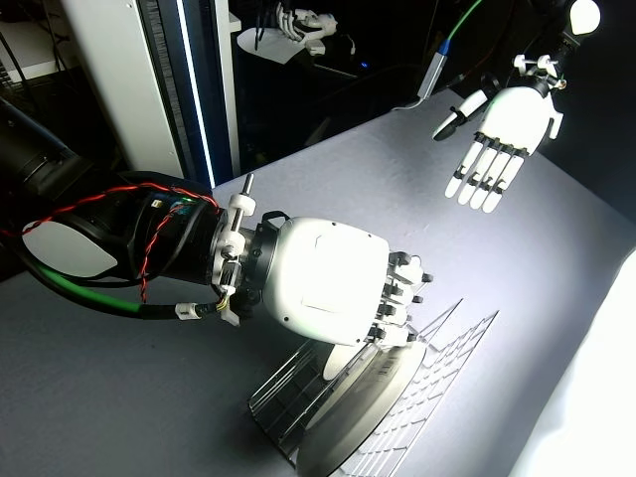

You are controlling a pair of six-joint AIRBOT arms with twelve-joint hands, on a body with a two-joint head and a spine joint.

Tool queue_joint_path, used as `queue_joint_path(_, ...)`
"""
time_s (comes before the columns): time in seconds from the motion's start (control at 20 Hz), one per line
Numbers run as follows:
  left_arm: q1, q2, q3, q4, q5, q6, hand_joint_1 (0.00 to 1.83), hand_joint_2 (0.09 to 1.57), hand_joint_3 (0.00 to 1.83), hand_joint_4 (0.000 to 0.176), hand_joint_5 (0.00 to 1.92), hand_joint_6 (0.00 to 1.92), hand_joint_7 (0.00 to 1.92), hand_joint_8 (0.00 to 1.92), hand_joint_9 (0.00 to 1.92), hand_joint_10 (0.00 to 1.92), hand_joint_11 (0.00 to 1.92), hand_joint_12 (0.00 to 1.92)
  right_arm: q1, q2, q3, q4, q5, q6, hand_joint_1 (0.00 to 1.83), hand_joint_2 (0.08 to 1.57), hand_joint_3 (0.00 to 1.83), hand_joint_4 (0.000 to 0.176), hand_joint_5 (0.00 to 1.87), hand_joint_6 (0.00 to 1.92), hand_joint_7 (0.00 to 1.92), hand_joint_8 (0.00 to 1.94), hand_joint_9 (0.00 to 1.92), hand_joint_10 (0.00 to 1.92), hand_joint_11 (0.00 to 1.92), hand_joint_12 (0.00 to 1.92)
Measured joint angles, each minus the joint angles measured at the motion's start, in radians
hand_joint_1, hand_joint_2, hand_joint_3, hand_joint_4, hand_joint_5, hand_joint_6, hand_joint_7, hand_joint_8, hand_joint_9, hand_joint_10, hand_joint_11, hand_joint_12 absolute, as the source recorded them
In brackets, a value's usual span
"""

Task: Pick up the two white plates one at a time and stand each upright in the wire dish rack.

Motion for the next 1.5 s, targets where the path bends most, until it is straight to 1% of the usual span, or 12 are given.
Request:
queue_joint_path(0.2, 0.0, 0.0, 0.0, 0.001, -0.001, 0.0, 0.0, 1.18, 0.0, 0.0, 0.02, 0.0, 0.0, 0.0, 0.0, 0.0, 0.0, 0.0, 0.032, 0.0, 0.0, -0.014, -0.017, -0.003, 1.37, 1.08, 0.0, 0.0, 0.79, 0.0, 0.85, 0.0, 0.87, 0.05, 0.52, 0.98)
queue_joint_path(0.3, 0.0, 0.0, 0.0, 0.0, -0.001, 0.0, 0.0, 1.18, 0.0, 0.0, 0.01, 0.0, 0.0, 0.0, 0.0, 0.0, 0.0, 0.0, 0.047, 0.0, 0.0, -0.045, -0.016, -0.003, 1.35, 1.06, 0.0, 0.0, 0.75, 0.0, 0.81, 0.0, 0.83, 0.03, 0.47, 0.96)
queue_joint_path(0.35, 0.0, 0.0, 0.0, 0.0, -0.001, 0.0, 0.0, 1.18, 0.0, 0.0, 0.02, 0.01, 0.0, 0.0, 0.0, 0.0, 0.0, 0.0, 0.053, 0.0, 0.0, -0.058, -0.015, -0.003, 1.36, 1.06, 0.0, 0.0, 0.74, 0.0, 0.81, 0.0, 0.83, 0.02, 0.45, 0.98)
queue_joint_path(0.6, 0.0, 0.0, 0.0, 0.0, -0.001, 0.0, 0.0, 1.18, 0.0, 0.0, 0.02, 0.0, 0.0, 0.0, 0.0, 0.0, 0.0, 0.0, 0.053, 0.0, 0.0, -0.074, -0.011, -0.003, 1.34, 1.04, 0.0, 0.0, 0.69, 0.0, 0.76, 0.0, 0.79, 0.0, 0.39, 0.97)
queue_joint_path(0.7, 0.0, 0.0, 0.0, 0.0, -0.001, 0.0, 0.0, 1.18, 0.0, 0.0, 0.03, 0.01, 0.0, 0.0, 0.0, 0.0, 0.0, 0.0, 0.053, 0.001, 0.0, -0.072, 0.003, -0.003, 1.31, 1.03, 0.0, 0.0, 0.65, 0.0, 0.73, 0.0, 0.73, 0.0, 0.32, 0.99)
queue_joint_path(1.0, 0.0, 0.0, 0.0, 0.0, -0.001, 0.0, 0.0, 1.17, 0.0, 0.0, 0.02, 0.0, 0.0, 0.0, 0.0, 0.0, 0.0, 0.0, 0.053, 0.001, 0.0, -0.081, 0.007, -0.003, 1.31, 1.04, 0.0, 0.0, 0.62, 0.0, 0.69, 0.0, 0.7, 0.0, 0.26, 1.04)
queue_joint_path(1.4, 0.0, 0.0, 0.0, 0.0, -0.003, 0.0, 0.0, 1.18, 0.0, 0.0, 0.03, 0.0, 0.0, 0.0, 0.0, 0.0, 0.0, 0.0, 0.129, 0.003, -0.017, -0.181, 0.016, 0.007, 1.3, 1.03, 0.0, 0.0, 0.61, 0.0, 0.66, 0.0, 0.66, 0.0, 0.22, 1.08)
queue_joint_path(1.5, 0.0, 0.0, -0.003, 0.0, -0.004, 0.0, 0.0, 1.18, 0.0, 0.0, 0.02, 0.0, 0.0, 0.0, 0.0, 0.0, 0.0, 0.0, 0.146, 0.004, -0.032, -0.235, 0.023, 0.012, 1.29, 1.03, 0.0, 0.0, 0.58, 0.0, 0.64, 0.0, 0.64, 0.0, 0.21, 1.08)
